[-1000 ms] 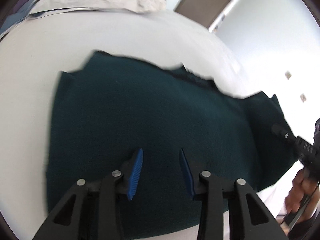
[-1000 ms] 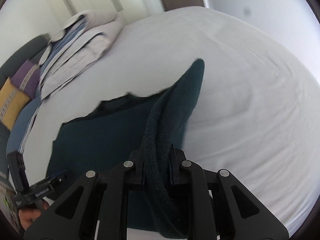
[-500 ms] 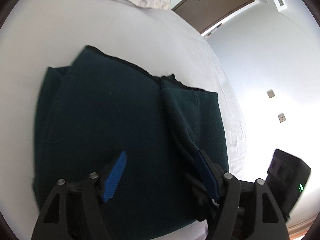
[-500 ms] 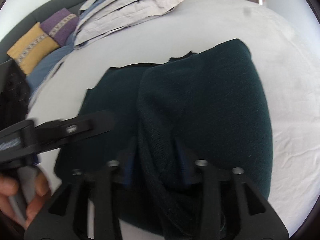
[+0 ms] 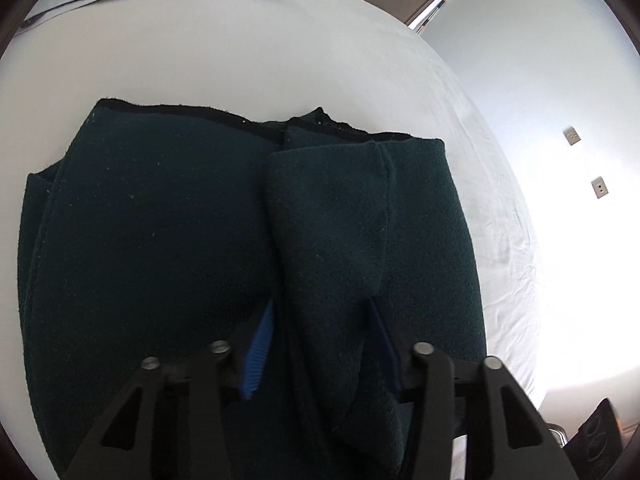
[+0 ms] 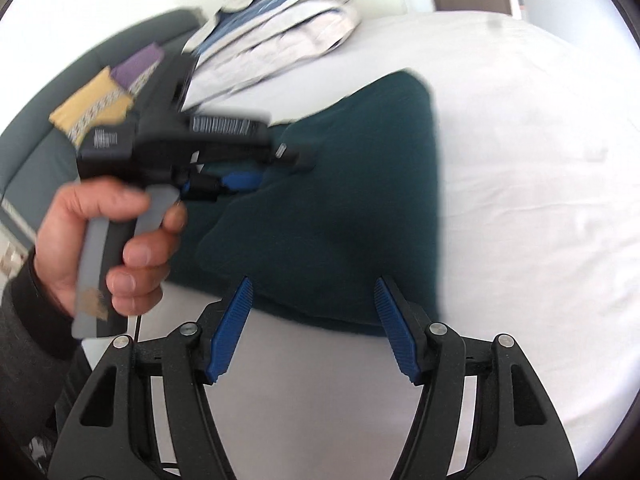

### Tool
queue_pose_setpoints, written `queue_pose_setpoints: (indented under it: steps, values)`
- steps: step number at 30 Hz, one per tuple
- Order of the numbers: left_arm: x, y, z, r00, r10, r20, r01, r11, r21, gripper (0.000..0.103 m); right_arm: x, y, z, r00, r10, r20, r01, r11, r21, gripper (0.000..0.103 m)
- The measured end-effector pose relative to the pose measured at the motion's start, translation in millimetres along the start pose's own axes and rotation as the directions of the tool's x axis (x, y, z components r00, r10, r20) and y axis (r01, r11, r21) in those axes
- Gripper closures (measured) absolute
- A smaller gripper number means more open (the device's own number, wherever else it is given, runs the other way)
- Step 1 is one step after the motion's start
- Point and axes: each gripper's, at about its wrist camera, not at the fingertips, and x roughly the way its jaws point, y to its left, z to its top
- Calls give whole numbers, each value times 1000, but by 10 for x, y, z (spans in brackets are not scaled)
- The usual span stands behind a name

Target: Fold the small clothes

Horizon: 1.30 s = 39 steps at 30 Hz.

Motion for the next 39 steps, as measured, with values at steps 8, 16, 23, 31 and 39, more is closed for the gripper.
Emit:
queue_pose_setpoints:
  steps: [8, 16, 23, 31, 39]
  values:
    - [-175, 48, 39, 999, -25, 31, 25, 1000, 14, 88, -193, -481, 135, 994, -68, 80, 53, 982, 182, 41]
    - [-519, 303, 32, 991, -118, 68, 120, 992, -25, 90, 309, -353, 360, 997, -72, -11, 72, 994, 84, 41]
    - [-1000, 528, 139, 985, -107, 139, 114, 993, -41, 90, 358, 249, 332, 998, -66, 1, 66, 996, -56, 40]
    - [-1045, 730, 29, 982, -104, 159, 119, 989, -85, 90, 255, 490, 168, 995, -98, -23, 94, 988, -121, 40]
    - [-1321, 1036, -144, 974, -52, 220, 69, 995, -72, 90, 398, 787, -85, 989, -90, -119, 61, 973, -223, 40]
